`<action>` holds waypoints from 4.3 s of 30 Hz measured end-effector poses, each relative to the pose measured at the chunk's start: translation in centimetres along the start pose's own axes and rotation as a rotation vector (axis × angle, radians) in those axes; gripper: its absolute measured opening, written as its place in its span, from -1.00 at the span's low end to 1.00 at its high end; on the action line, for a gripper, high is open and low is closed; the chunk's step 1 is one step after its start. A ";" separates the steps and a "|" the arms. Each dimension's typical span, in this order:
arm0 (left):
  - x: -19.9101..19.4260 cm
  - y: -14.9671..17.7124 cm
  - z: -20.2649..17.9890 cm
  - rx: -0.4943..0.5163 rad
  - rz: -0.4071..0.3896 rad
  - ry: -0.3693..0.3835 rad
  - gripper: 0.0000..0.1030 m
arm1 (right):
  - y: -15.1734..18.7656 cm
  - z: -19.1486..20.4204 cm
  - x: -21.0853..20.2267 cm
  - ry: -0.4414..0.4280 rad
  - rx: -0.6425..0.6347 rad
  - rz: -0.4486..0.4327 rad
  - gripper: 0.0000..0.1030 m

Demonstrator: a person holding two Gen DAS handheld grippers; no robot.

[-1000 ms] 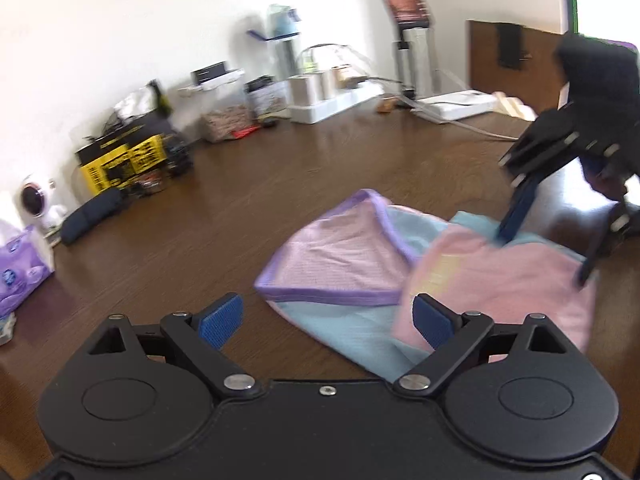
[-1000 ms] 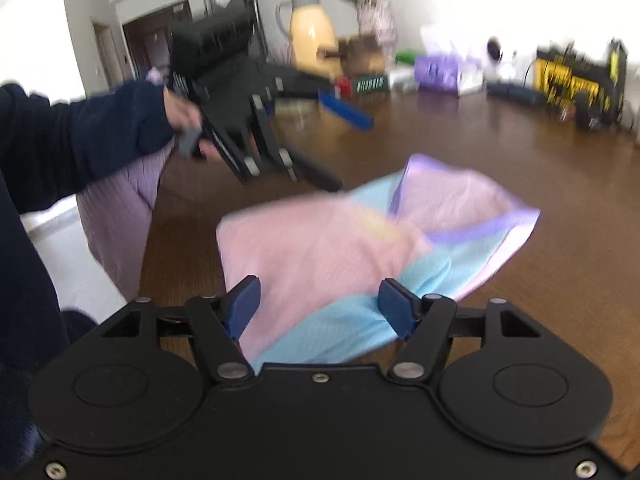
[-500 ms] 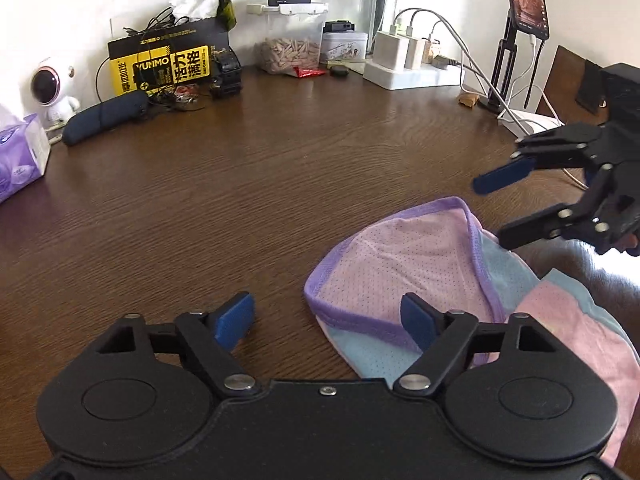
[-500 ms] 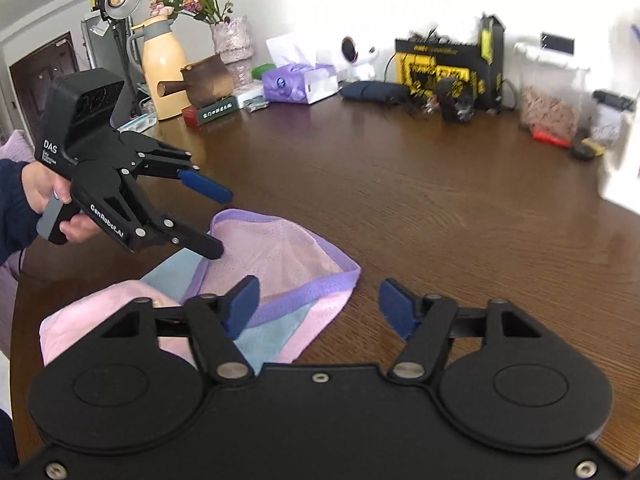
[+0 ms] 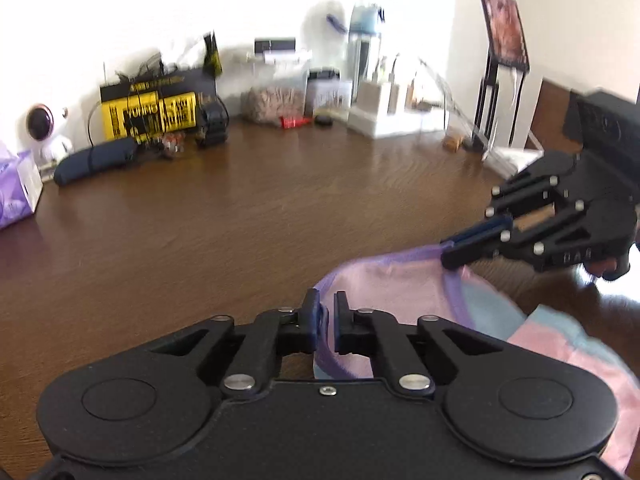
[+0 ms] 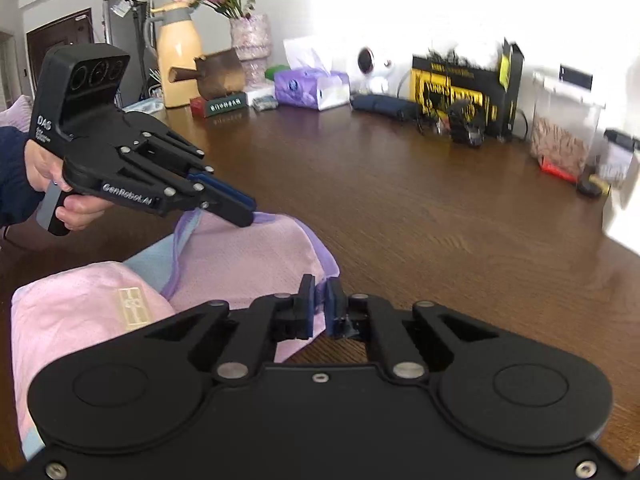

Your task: Fold clothes

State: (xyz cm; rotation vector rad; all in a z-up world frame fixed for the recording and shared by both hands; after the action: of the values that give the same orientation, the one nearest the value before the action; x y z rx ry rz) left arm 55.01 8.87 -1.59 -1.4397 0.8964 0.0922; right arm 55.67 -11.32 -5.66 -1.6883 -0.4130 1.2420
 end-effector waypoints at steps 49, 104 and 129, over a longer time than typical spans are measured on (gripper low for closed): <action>-11.6 7.2 -11.0 0.337 -0.180 -0.164 -0.92 | 0.3 10.0 -14.3 0.000 -0.208 -0.228 -0.83; -12.8 12.7 -14.5 0.355 -0.097 0.221 0.34 | 5.5 21.4 -10.9 -0.242 -0.474 -0.001 -0.84; -10.8 14.3 -12.0 0.314 -0.036 0.062 0.43 | 4.7 18.5 -9.6 -0.108 -0.460 -0.011 0.30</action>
State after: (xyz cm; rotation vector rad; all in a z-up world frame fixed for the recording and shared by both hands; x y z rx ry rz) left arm 34.03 5.87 -5.43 -1.1694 0.8916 -0.1166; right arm 34.27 -11.40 -4.73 -1.9999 -0.8225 1.3004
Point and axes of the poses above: each gripper's, at about its wrist camera, not at the fingertips, and x roughly the way its jaws point, z to its left, y to its underside, the point moved 9 cm from there along x, roughly the way its jaws point, and after that the axes turned 5 degrees about -x, right-handed, at the moved point
